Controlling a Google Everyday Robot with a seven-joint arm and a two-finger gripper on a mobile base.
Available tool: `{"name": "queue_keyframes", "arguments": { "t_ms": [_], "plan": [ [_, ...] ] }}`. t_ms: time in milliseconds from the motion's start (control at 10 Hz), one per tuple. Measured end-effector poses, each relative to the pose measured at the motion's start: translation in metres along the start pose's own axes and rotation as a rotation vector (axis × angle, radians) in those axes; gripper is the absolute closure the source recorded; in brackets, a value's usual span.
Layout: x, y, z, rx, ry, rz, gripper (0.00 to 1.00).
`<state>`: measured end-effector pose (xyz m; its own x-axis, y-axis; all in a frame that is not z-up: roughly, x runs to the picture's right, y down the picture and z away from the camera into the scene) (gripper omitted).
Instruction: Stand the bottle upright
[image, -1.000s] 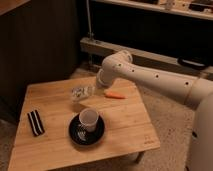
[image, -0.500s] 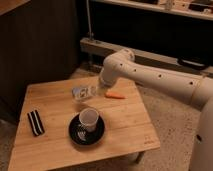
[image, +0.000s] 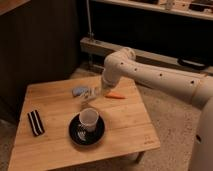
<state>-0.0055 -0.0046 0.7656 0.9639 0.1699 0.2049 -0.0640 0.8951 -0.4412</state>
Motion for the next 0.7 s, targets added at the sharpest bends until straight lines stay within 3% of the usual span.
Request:
{"name": "queue_keyframes", "arguments": {
  "t_ms": [700],
  "plan": [
    [0.0112, 0.0074, -0.0065, -0.027, 0.036, -0.013, 0.83]
  ]
}}
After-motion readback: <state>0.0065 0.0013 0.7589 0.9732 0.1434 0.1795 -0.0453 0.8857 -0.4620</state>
